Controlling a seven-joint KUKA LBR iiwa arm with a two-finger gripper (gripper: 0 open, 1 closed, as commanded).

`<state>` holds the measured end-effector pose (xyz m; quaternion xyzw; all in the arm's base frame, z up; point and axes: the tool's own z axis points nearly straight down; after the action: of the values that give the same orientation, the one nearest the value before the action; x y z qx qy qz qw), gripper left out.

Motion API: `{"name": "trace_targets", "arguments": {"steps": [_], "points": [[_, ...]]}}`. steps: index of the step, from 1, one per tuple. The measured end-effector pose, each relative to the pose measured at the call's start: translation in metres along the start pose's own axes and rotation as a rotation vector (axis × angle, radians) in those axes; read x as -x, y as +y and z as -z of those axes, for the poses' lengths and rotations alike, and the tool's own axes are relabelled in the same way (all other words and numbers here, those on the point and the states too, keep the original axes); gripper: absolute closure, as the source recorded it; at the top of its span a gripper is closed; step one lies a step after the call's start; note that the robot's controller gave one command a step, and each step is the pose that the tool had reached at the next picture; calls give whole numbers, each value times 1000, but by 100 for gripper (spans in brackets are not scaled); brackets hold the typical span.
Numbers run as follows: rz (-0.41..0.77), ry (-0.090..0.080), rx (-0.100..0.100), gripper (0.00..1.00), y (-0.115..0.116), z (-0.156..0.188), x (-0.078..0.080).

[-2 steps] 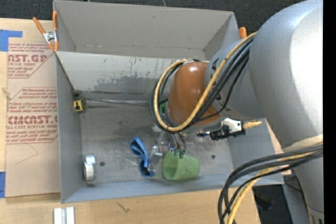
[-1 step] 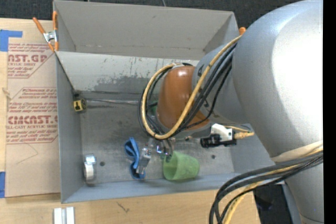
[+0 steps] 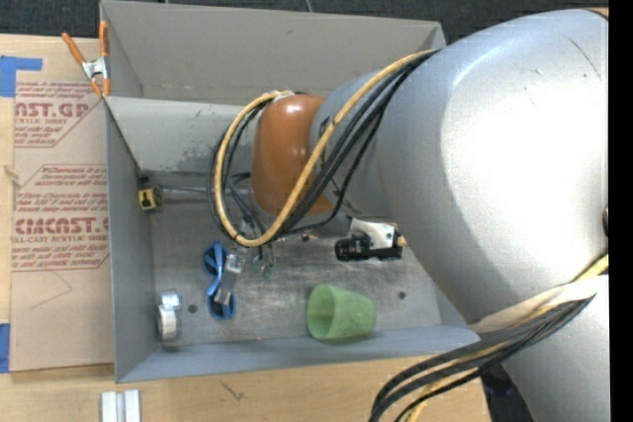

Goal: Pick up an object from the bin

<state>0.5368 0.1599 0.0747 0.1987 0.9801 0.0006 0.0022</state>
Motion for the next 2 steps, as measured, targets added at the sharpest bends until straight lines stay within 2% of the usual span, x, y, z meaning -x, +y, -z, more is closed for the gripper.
{"name": "trace_targets", "arguments": {"steps": [1,2], "points": [[-83,-1,2,0,40,0,6],[-83,-2,4,100,40,0,6]]}}
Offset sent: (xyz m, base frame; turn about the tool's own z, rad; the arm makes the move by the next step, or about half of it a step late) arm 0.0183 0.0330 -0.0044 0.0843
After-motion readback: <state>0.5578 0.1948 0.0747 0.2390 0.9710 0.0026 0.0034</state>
